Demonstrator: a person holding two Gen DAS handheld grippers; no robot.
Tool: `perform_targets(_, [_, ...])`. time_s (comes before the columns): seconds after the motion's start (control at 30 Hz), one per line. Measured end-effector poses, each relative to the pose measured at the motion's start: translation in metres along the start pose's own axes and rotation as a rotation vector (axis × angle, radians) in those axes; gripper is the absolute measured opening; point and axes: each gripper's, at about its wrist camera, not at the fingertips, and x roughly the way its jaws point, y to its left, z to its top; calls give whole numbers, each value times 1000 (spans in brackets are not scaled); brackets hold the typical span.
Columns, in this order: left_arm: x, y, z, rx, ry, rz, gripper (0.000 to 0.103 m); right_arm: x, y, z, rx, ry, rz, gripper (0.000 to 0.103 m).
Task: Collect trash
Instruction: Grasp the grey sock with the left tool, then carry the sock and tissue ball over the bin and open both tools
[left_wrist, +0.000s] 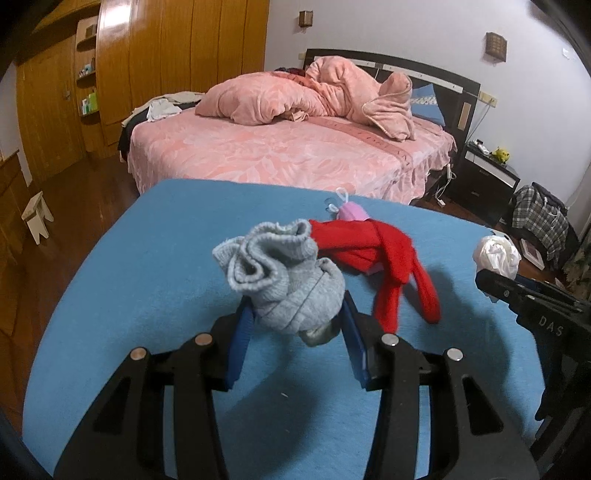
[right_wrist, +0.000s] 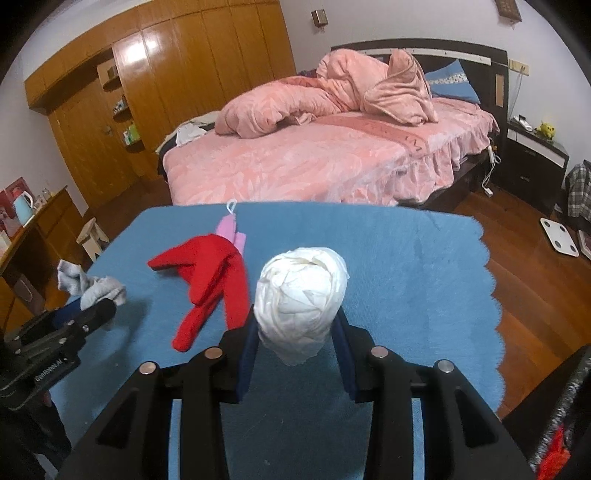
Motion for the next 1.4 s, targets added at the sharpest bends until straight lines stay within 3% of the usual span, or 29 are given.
perform_targets(0.4, [-56, -45, -3, 36, -65, -44, 45, -78, -9, -8, 9, -90, 4, 38])
perform_targets(0.93, [-133, -133, -34, 107, -135, -168, 45, -204, -64, -65, 82, -179, -89, 38])
perform_targets(1.4, [-165, -218, -72, 240, -135, -308, 45, -265, -119, -108, 128, -206, -216, 38])
